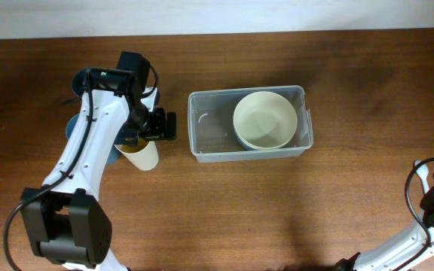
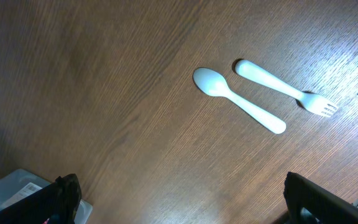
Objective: Pack container
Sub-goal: 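Reach the left gripper to the front beige cup and grasp it, then carry the beige cup and place it upright in the container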
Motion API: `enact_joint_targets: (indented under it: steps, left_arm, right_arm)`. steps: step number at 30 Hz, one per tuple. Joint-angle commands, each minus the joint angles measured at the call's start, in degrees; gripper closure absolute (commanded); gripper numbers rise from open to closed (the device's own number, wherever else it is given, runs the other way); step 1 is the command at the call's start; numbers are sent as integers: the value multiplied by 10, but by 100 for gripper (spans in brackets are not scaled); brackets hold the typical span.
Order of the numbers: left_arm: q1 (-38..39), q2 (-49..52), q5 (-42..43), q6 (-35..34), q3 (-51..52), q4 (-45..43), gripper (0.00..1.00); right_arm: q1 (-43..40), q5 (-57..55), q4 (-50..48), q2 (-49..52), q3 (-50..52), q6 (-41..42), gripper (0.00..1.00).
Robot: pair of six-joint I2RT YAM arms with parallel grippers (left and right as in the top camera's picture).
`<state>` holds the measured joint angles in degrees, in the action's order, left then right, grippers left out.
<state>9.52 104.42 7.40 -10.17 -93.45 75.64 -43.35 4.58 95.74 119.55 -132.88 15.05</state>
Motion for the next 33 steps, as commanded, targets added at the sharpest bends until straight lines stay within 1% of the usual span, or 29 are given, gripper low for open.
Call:
enact_joint_targets:
  steps: [1, 3, 4, 6, 7, 8, 9, 13, 14, 19, 23, 29, 33]
  left_arm:
    - [-3, 2, 13, -6, -12, 1, 0]
    - [-3, 2, 12, -5, -12, 1, 0]
    - [-3, 2, 12, -5, -12, 1, 5]
    - [-3, 2, 11, -5, -12, 1, 33]
    - [-3, 2, 11, -5, -12, 1, 37]
    - [-3, 2, 11, -5, -12, 2, 44]
    - [-3, 2, 11, -5, -12, 3, 58]
    - [-3, 2, 12, -18, -12, 4, 96]
    - [-3, 2, 12, -27, -12, 5, 98]
    - [-1, 1, 29, -35, -31, 46, 98]
    - [13, 1, 38, -35, -82, 88, 98]
    - [69, 1, 32, -35, -249, 136, 98]
    - [113, 1, -14, -35, -349, 125, 98]
  right_arm:
    - [2, 3, -2, -1, 2, 5, 1]
    - [2, 3, -2, -1, 2, 5, 1]
    - [2, 3, -2, -1, 2, 5, 1]
    - [2, 3, -2, -1, 2, 5, 1]
    - [2, 3, -2, -1, 2, 5, 1]
    - [2, 3, -2, -1, 2, 5, 1]
    - [2, 3, -2, -1, 2, 5, 1]
    - [2, 3, -2, -1, 2, 5, 1]
    - [2, 3, -2, -1, 2, 5, 1]
    - [2, 3, -2, -1, 2, 5, 1]
    - [2, 3, -2, -1, 2, 5, 1]
    - [2, 3, -2, -1, 2, 5, 1]
    - [2, 3, -2, -1, 2, 5, 1]
